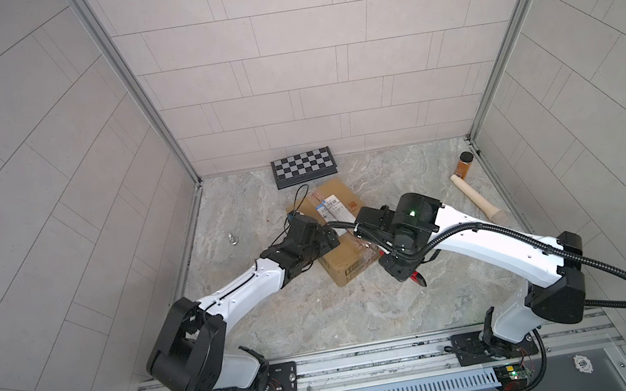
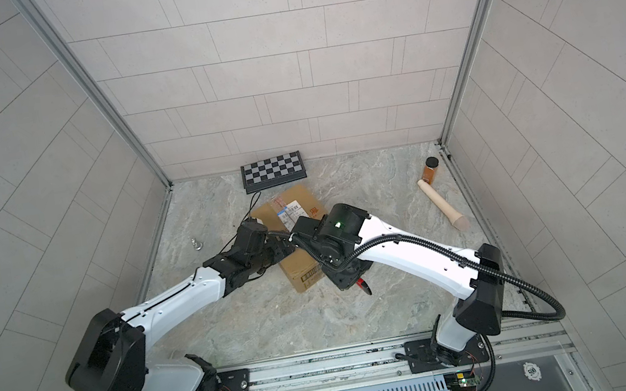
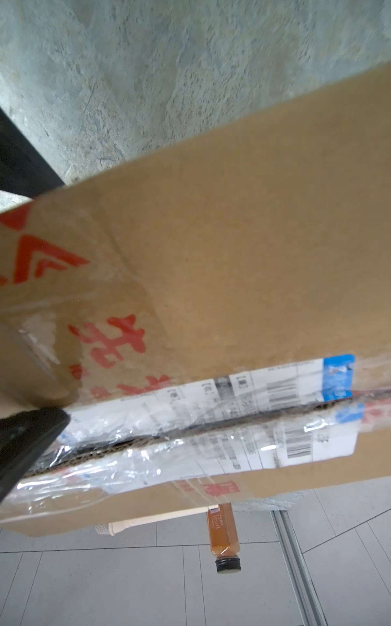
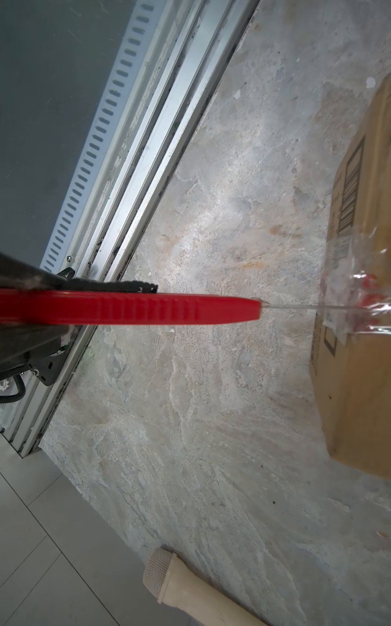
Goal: Unpack the express box
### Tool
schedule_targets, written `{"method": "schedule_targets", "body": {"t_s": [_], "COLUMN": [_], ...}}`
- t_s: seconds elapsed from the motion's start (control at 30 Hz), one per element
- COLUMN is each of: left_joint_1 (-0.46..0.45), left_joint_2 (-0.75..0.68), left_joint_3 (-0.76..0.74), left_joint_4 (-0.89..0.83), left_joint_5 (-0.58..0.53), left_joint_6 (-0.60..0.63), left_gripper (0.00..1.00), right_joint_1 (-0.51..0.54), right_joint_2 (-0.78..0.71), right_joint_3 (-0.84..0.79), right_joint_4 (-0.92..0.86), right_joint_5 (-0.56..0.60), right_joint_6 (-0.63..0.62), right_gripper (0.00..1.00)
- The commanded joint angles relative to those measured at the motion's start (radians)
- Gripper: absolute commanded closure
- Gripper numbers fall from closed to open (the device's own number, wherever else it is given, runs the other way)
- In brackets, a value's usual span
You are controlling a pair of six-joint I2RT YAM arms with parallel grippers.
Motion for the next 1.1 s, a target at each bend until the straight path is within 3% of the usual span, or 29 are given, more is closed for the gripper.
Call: {"method": "schedule_targets", "body": {"t_s": [0.0,0.23,0.4,0.63,1.07], "left_joint_1": [0.007,0.007,0.007,0.007,0.008], "left_joint_2": [0.104,0.105,0.096,0.07,-0.165], "left_joint_3": [-0.093,-0.091,-0.092,-0.087,0.006], "left_joint_4": [-0.257,-0.249,-0.244,-0.212,-0.162], "left_joint_5": [-0.05,-0.042,-0.04,-0.019,0.006], "left_joint_6": [0.019,0.021,0.023,0.037,0.136], "left_gripper": [0.02,0.02,0.02,0.02,0.0], "right_joint_1": [-0.002,-0.098,-0.186,-0.26,-0.319], "right_joint_2": [-0.045,-0.221,-0.427,-0.64,-0.769], "right_joint_3": [-0.018,-0.229,-0.472,-0.72,-0.871], "right_joint_4": [0.042,0.229,0.498,0.804,0.897], "right_joint_5": [0.021,-0.146,-0.308,-0.434,-0.518], "right_joint_6": [0.051,0.145,0.223,0.375,0.469], "right_gripper": [1.0,1.0,1.0,1.0,1.0]}}
